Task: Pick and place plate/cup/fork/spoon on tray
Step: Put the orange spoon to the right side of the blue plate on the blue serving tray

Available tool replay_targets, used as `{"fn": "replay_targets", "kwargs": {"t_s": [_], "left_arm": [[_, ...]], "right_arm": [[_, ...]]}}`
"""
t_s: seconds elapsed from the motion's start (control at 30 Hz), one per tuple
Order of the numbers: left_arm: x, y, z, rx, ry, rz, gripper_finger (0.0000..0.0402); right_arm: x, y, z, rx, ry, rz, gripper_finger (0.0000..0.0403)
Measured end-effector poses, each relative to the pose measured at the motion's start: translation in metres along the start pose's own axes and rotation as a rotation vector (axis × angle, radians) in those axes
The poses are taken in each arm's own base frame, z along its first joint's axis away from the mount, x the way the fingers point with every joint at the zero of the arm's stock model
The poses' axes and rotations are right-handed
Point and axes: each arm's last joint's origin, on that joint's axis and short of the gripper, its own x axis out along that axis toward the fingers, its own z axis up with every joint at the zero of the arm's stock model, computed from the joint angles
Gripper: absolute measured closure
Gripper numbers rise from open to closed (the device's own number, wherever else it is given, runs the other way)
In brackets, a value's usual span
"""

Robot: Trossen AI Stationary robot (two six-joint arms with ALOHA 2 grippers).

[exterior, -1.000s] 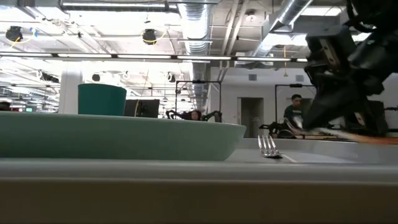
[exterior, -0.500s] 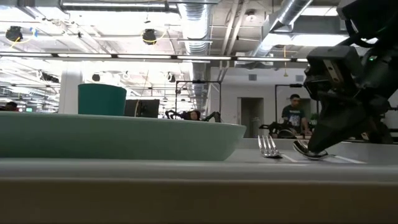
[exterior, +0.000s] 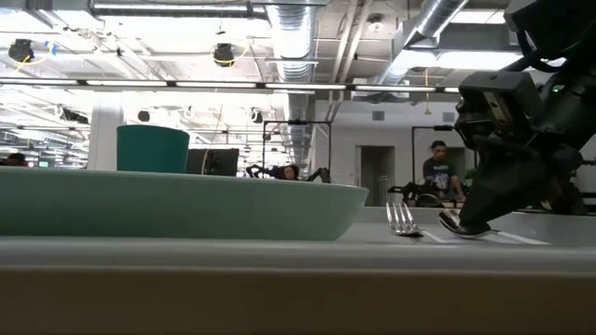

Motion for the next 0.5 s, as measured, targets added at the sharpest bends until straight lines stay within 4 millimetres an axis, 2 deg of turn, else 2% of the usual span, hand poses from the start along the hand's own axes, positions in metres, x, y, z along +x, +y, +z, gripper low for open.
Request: {"fn": "replay_targets", "kwargs": {"t_s": [0.5], "left_arm": [[0.0000, 0.0000, 0.0000, 0.000, 0.000, 0.000, 0.0222]], "right_arm": [[0.0000, 0.0000, 0.0006, -0.004, -0.015, -0.002, 0.0332]]}}
